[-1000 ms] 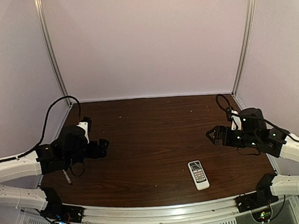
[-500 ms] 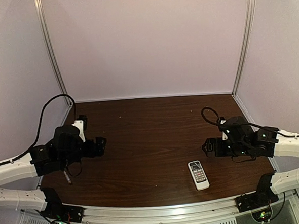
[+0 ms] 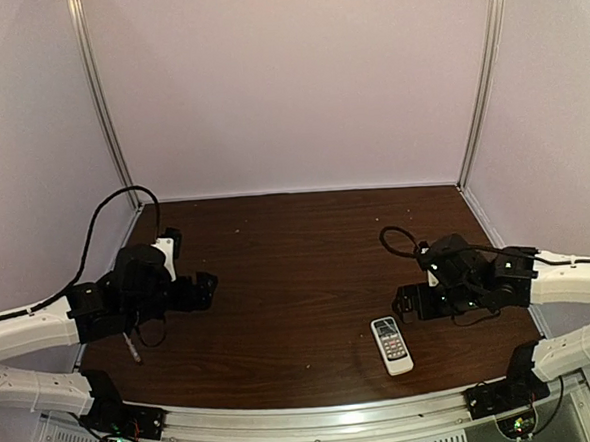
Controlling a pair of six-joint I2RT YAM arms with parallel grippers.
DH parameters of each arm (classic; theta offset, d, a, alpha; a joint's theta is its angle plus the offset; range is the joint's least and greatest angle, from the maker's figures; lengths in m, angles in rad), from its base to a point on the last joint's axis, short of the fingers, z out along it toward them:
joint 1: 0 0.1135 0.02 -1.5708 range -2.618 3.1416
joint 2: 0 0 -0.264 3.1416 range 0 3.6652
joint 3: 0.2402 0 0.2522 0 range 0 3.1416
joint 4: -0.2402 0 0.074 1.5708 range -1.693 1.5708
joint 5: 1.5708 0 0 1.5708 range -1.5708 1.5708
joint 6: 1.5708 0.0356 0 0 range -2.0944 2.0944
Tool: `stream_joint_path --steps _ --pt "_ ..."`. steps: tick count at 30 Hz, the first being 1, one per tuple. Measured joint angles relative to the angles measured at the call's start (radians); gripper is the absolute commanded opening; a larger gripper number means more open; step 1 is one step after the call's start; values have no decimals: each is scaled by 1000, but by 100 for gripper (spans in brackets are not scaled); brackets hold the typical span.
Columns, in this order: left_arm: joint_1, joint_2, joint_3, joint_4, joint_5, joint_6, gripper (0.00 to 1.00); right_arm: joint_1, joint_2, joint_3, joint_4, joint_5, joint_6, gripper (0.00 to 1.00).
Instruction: Unload the batteries from the remote control
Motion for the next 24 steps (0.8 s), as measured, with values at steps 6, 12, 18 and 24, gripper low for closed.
stream_joint_path --steps 6,12,18,24 --pt "0 0 0 5 16 1 97 13 173 85 -11 -57 -27 100" --pt "0 -5 0 6 35 1 97 17 337 170 -32 -98 -57 100" --pt "0 -24 0 5 53 0 97 18 457 216 -73 -117 -90 100" --pt "-1 -69 -16 -27 64 -6 97 17 531 254 -119 -128 -121 100"
